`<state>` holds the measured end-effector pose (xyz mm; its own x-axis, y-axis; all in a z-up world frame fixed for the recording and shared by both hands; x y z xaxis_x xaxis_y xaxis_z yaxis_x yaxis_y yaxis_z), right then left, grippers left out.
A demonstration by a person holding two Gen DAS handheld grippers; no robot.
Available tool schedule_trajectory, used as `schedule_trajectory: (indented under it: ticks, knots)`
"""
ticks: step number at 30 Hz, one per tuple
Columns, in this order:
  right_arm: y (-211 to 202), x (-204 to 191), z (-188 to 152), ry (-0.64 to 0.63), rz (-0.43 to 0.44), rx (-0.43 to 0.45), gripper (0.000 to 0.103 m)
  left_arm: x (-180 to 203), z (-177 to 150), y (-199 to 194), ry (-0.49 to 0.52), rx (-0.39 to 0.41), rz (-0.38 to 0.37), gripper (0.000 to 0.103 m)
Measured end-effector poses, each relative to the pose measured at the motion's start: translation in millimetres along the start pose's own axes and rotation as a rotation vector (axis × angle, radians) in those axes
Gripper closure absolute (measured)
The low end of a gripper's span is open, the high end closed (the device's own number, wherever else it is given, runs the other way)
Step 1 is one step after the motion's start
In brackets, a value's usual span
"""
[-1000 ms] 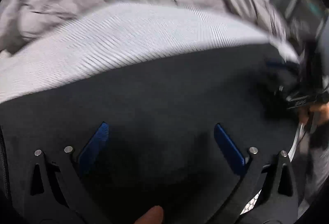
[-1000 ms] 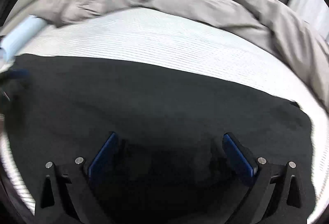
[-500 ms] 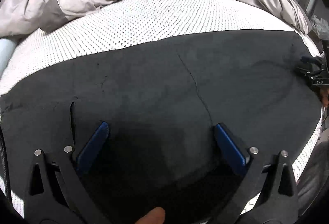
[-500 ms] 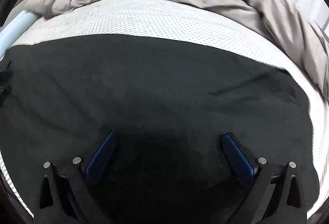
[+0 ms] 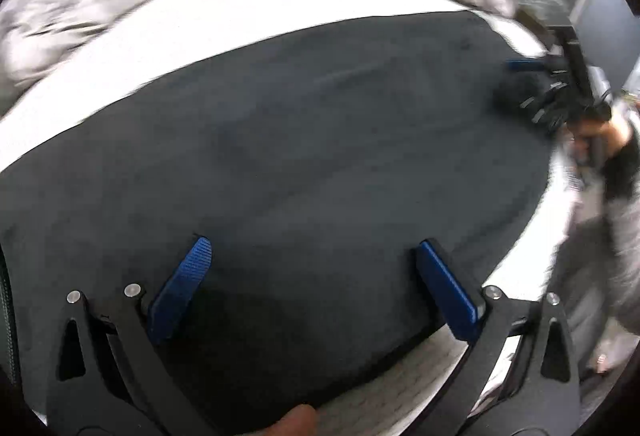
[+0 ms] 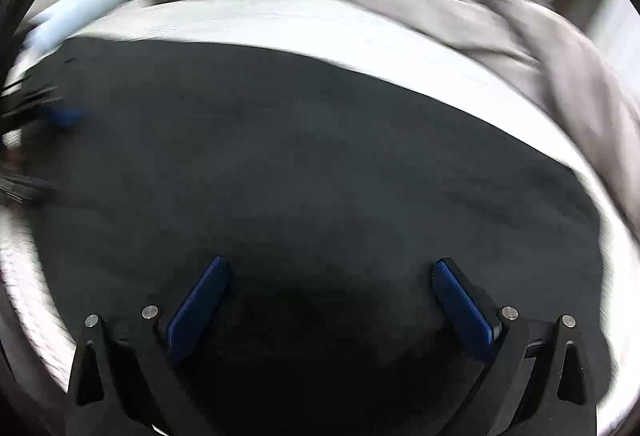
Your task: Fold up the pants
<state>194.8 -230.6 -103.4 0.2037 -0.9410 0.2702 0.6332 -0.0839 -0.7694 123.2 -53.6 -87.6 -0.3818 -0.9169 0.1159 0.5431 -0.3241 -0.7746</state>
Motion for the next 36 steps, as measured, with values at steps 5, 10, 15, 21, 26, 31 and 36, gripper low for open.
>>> schedule_trajectory:
  ticks: [5,10,15,21,26,31,36]
  knots:
    - [-12.6,147.8,-56.9,0.300,-0.357,-0.078,0.000,-67.6,-18.0,-27.4,-0.138,0.050,0.082,0.001]
    - [-31.9,136.0,-34.3,0.286,-0.348,0.013,0.000,-110.4,-19.6,-85.9,-0.162,0.126,0.210,0.001]
    - [-35.9,67.6,14.5,0.199,-0.068,0.158,0.000,-181.7,-37.7,-113.1,-0.271,0.113,0.338,0.003]
    - [9.4,1.9,6.4,-0.019,0.013,0.045,0.000,-232.9,-94.1,-119.1,-0.284,0.087,0.246,0.049]
    - [14.5,13.4,-4.4,0.065,0.039,0.026,0.000,-271.6,-116.2,-137.6,-0.388,0.084,0.303,0.088]
    - [16.5,15.5,2.8,0.057,0.024,0.026,0.000,-263.2,-81.0,-143.5,-0.404,0.152,0.261,0.093]
    - [-1.7,-19.3,8.9,0.042,0.113,0.058,0.000,-285.6,-61.1,-93.5,-0.355,0.051,0.322,0.093]
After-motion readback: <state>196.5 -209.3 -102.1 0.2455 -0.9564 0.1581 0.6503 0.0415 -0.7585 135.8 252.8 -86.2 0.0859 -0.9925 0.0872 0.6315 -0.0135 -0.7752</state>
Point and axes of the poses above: each gripper's, at about its wrist camera, not at the fingertips, and y roughly the way its jaws point, x to its right, z to its top, the point moved 9 cm from there along y, roughly the way its jaws point, and after that the axes turned 5 degrees about x, right-handed, at the moved point
